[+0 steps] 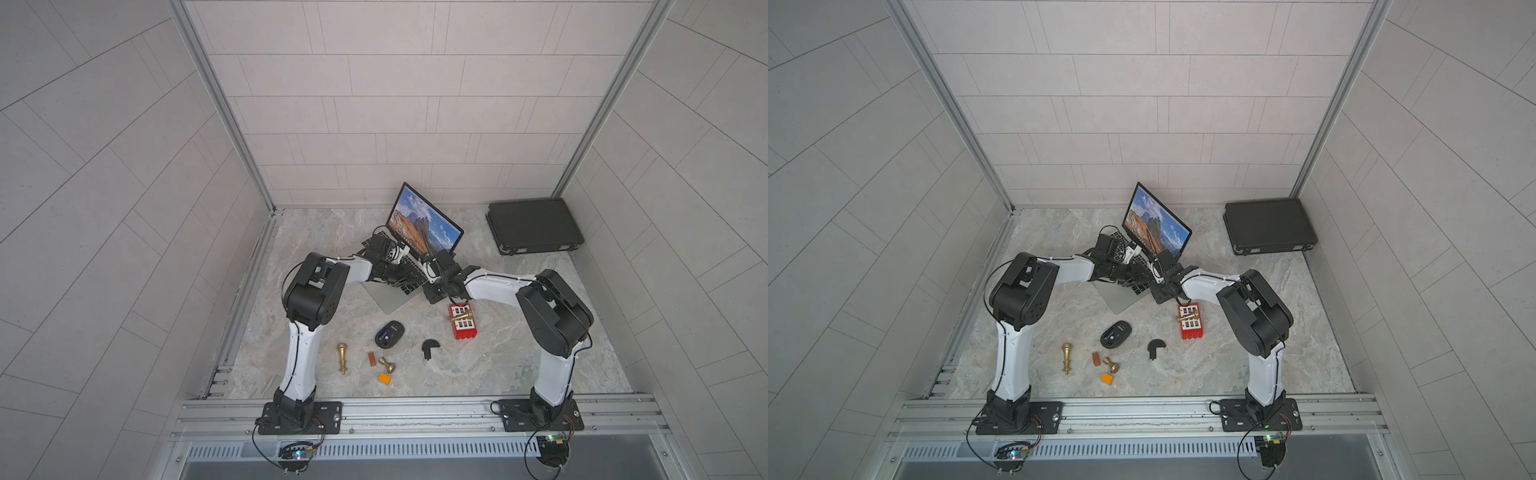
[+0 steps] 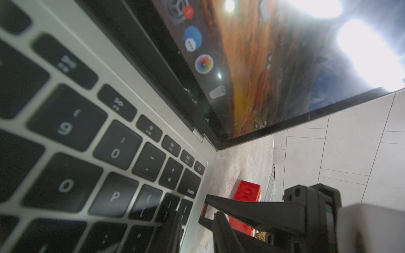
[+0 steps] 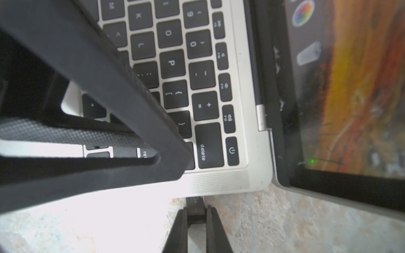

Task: Insert the wireless mouse receiver into the laptop
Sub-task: Insert the USB plug into the USB port.

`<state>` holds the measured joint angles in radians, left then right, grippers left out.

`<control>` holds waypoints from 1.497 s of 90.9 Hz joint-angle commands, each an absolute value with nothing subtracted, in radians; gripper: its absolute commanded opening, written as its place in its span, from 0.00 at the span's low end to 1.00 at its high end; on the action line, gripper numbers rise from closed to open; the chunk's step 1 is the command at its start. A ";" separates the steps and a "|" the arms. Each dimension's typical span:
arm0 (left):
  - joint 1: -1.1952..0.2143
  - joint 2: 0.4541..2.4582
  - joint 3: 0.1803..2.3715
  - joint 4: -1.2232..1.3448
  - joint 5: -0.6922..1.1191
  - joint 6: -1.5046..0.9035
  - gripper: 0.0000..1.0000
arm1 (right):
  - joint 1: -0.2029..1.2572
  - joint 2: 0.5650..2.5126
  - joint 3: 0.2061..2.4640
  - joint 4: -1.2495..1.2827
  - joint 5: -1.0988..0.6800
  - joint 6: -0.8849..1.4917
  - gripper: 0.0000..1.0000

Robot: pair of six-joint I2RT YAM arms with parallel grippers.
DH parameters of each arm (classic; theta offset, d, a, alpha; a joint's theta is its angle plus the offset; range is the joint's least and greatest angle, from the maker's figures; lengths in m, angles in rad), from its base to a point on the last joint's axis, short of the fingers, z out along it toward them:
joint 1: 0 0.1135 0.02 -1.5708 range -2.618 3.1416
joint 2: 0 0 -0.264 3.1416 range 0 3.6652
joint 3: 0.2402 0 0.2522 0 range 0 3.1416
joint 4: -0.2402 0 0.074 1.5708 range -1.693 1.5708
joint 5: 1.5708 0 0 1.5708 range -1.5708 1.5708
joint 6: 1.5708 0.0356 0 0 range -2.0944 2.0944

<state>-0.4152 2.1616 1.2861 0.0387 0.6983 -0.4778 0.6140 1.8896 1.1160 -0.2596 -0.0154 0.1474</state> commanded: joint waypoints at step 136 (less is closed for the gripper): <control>-0.415 2.248 1.258 -0.101 0.618 -0.418 0.27 | 0.567 2.080 1.232 -0.336 0.016 0.025 0.13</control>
<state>-0.3946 2.1700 1.2972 0.0517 0.6697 -0.4366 0.5770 1.9694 1.2465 -0.3458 -0.0563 0.0162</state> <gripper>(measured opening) 0.273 0.127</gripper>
